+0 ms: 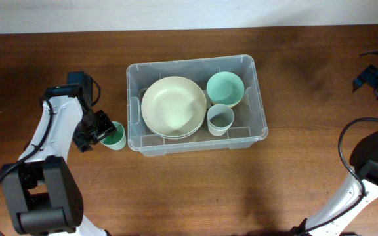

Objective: Pack container
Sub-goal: 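Grasp the rim of the mint-green cup with the left gripper, then lift the mint-green cup and lower it into the container's right side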

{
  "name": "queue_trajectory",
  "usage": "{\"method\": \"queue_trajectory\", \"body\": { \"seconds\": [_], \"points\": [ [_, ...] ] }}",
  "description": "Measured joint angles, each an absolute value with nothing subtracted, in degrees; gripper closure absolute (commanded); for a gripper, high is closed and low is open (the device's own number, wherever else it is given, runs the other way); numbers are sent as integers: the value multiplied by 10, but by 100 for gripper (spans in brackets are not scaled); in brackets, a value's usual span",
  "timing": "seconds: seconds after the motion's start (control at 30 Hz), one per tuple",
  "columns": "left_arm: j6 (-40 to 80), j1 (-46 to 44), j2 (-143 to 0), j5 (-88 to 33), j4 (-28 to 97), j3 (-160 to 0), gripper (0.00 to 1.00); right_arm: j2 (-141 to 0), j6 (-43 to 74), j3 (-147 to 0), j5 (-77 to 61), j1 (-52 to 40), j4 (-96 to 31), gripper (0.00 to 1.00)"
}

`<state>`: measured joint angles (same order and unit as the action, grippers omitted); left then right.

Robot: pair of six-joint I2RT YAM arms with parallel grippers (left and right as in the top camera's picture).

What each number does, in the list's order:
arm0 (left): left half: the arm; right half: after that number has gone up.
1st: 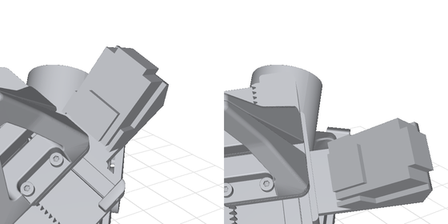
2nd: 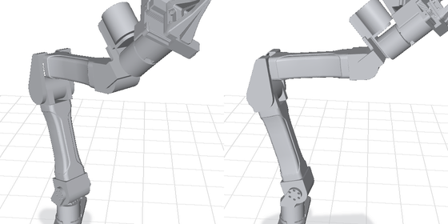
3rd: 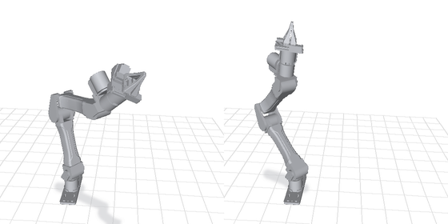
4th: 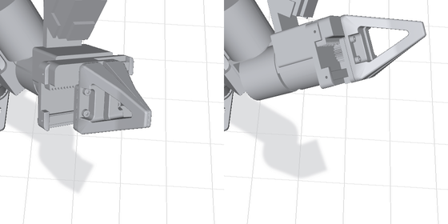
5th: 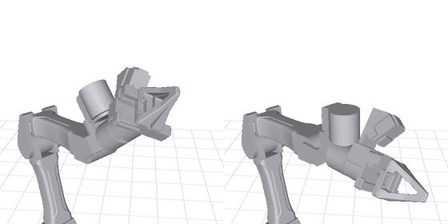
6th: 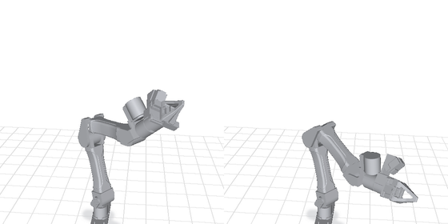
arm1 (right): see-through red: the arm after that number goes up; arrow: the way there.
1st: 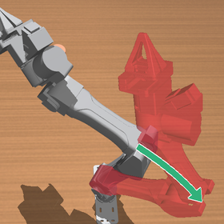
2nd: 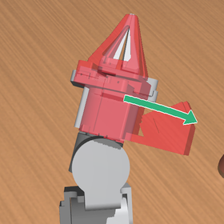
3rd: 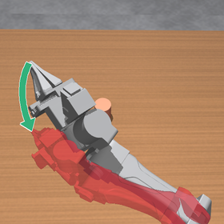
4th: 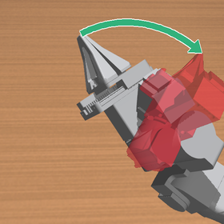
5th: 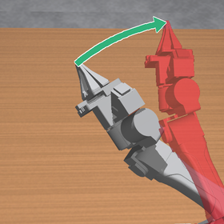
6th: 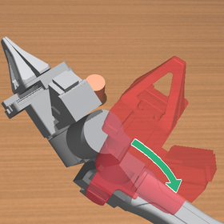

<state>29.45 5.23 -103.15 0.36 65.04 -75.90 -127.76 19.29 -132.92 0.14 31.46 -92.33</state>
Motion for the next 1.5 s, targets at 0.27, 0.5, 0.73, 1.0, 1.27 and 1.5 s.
{"method": "queue_trajectory", "body": {
  "seconds": [0.27,0.5,0.73,1.0,1.27,1.5],
  "points": [
    [289,52,-1032,4,651,-759,84,-1278,193,-1329,2,315,-923,1],
    [289,52,-1032,4,650,-759,98,-1278,193,-1329,1,315,-923,1],
    [289,54,-1030,1,650,-759,99,-1278,193,-1329,1,315,-924,1],
    [289,106,-1030,-1,672,-778,99,-1278,193,-1329,2,315,-924,1],
    [289,180,-1025,-32,718,-971,99,-1278,193,-1329,1,315,-923,1],
    [237,128,-1005,-187,711,-1164,99,-1278,193,-1329,1,315,-923,1]
  ]
}}
